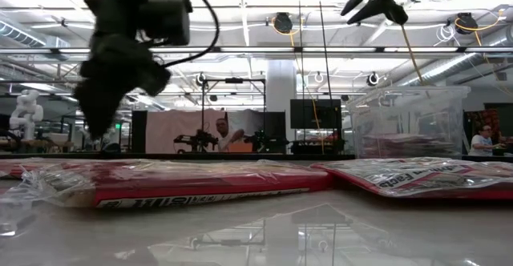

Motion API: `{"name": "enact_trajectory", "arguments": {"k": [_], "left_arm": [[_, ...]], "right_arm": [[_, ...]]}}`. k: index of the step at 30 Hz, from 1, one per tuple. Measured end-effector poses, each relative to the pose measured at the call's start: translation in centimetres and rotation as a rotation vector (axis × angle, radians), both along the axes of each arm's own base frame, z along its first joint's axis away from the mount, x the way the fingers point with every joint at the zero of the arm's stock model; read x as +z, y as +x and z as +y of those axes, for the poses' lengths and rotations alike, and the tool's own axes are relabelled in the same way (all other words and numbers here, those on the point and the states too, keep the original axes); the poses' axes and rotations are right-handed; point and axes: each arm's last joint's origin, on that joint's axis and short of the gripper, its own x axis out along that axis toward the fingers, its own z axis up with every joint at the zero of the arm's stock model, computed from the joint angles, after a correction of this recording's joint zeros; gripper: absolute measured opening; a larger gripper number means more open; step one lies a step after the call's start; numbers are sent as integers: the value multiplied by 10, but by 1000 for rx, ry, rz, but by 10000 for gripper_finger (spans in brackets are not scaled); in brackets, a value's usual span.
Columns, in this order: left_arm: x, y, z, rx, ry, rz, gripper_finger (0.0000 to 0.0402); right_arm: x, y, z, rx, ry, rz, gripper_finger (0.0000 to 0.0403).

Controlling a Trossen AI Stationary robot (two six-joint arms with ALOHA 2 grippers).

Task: Sort popcorn bags into baskets
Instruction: Put the red popcorn bag into the transparent container

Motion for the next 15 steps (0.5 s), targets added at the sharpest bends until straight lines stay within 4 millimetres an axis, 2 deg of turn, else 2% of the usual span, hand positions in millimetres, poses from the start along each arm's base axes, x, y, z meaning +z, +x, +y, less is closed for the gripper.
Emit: {"name": "enact_trajectory", "arguments": {"k": [6,11,15], "left_arm": [[-9,-11,-30,-86,-38,76,182],[0,-15,-48,-155,-5,26,182],[6,-20,-54,-184,21,13,182]], "right_arm": [[0,5,10,53,4,-2,104],[0,7,15,73,13,-7,104],[0,9,20,89,31,-14,105]]}}
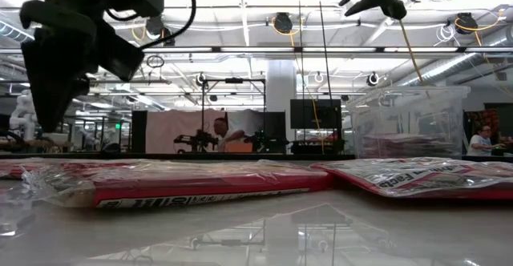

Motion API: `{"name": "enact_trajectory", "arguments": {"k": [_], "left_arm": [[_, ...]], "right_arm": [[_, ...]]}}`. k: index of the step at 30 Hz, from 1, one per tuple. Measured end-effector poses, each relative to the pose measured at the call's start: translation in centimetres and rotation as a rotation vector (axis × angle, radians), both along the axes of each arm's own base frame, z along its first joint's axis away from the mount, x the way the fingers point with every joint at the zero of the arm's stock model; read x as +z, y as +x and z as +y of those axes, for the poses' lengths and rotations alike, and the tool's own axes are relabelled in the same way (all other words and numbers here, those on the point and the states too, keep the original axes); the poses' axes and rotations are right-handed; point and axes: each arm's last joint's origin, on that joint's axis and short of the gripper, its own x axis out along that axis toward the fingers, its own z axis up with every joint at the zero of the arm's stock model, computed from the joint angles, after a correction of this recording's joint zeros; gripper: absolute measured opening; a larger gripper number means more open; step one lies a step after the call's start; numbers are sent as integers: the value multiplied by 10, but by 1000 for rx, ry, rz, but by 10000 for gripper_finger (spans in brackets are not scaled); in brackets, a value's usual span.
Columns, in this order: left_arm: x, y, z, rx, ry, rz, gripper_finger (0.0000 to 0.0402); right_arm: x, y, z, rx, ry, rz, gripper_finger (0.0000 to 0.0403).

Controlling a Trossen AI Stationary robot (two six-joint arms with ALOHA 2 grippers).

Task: Sort popcorn bags into baskets
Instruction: Put the red popcorn bag into the transparent container

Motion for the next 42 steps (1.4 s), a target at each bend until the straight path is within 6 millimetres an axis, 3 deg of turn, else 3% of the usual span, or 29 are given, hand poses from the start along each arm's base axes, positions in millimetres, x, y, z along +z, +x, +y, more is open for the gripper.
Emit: {"name": "enact_trajectory", "arguments": {"k": [8,16,22,28,35,42], "left_arm": [[8,-18,-1,38,-13,24,182],[16,-58,8,180,-41,-52,182],[2,-83,14,296,-86,-145,186],[-14,-82,14,380,-157,-274,219],[-35,-80,16,429,-71,-303,260],[-60,-72,15,413,-89,-368,235]], "right_arm": [[-1,4,12,69,-3,10,105],[-8,6,13,88,-6,30,105],[-23,10,12,77,24,41,105],[-23,16,16,112,31,-16,105],[-21,18,18,117,32,-40,105],[-21,18,18,110,43,-43,105]]}}
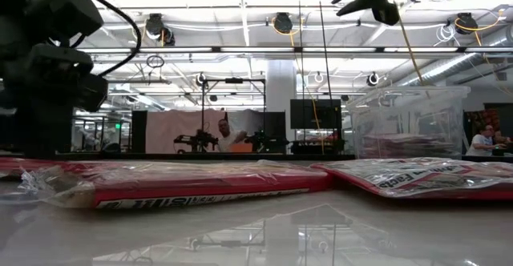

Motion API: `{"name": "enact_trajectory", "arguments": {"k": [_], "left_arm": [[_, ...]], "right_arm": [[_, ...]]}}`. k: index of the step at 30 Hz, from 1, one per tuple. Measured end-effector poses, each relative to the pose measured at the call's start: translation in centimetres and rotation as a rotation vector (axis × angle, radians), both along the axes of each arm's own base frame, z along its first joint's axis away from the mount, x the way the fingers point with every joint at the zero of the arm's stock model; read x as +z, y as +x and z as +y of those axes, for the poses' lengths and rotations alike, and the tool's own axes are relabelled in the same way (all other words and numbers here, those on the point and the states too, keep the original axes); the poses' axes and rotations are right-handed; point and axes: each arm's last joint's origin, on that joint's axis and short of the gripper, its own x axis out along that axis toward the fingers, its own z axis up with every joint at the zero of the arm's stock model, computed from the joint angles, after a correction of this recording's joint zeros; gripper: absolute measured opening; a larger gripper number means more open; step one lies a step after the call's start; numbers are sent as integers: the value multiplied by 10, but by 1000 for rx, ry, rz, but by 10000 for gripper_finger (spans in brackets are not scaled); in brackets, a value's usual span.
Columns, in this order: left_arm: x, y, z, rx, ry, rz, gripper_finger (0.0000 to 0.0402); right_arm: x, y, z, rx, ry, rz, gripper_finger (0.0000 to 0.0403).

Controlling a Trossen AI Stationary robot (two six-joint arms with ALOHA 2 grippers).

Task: Sort popcorn bags into baskets
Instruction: Put the red popcorn bag into the transparent container

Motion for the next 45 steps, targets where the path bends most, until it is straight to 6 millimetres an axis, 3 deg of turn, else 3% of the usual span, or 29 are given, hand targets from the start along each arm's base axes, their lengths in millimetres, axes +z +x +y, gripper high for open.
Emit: {"name": "enact_trajectory", "arguments": {"k": [5,10,12,25,31,35,40,45], "left_arm": [[-6,5,0,-32,66,-34,159],[-4,13,4,-20,149,-131,28],[-1,16,6,1,146,-171,12],[33,44,19,-86,289,-434,2],[56,57,24,-139,393,-505,1],[55,54,26,-125,345,-414,5],[42,40,19,-130,220,-209,55],[33,29,7,-267,327,-122,157]], "right_arm": [[0,0,0,-4,7,-2,105],[1,1,0,-4,4,-14,105],[2,1,0,-8,5,-31,105],[7,12,1,-17,34,-114,105],[-4,47,15,71,44,-134,105],[-18,71,23,122,66,-114,105],[-28,87,31,159,93,-97,105],[-27,85,32,166,88,-100,105]]}}
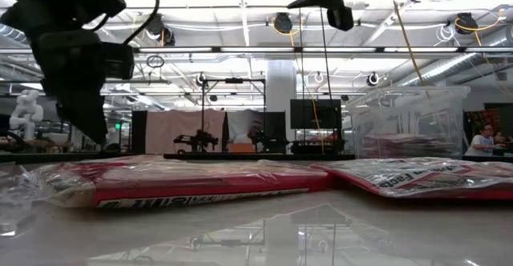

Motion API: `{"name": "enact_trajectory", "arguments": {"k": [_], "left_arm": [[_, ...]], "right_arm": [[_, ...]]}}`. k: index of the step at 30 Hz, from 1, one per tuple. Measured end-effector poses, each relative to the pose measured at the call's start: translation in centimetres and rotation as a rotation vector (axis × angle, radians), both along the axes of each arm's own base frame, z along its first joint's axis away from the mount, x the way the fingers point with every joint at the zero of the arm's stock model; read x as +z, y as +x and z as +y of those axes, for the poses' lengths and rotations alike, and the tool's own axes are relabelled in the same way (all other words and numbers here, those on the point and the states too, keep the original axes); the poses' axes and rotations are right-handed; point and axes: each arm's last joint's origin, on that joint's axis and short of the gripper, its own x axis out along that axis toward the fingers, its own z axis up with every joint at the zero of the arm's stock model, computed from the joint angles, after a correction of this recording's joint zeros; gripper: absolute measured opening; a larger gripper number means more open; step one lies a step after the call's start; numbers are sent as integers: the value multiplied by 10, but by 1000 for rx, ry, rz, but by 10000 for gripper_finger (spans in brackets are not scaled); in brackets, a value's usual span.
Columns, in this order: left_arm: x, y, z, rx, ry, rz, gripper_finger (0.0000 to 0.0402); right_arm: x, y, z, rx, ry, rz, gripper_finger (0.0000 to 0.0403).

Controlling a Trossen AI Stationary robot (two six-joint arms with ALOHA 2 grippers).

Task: Sort popcorn bags into baskets
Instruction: Put the red popcorn bag into the transparent container

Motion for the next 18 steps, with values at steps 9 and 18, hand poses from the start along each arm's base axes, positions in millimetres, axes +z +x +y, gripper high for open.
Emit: {"name": "enact_trajectory", "arguments": {"k": [9,18], "left_arm": [[-16,4,-14,-38,218,-95,266],[-28,11,-22,-108,282,-76,238]], "right_arm": [[3,-4,-1,23,-44,-1,105],[-2,-7,0,11,-21,59,105]]}}
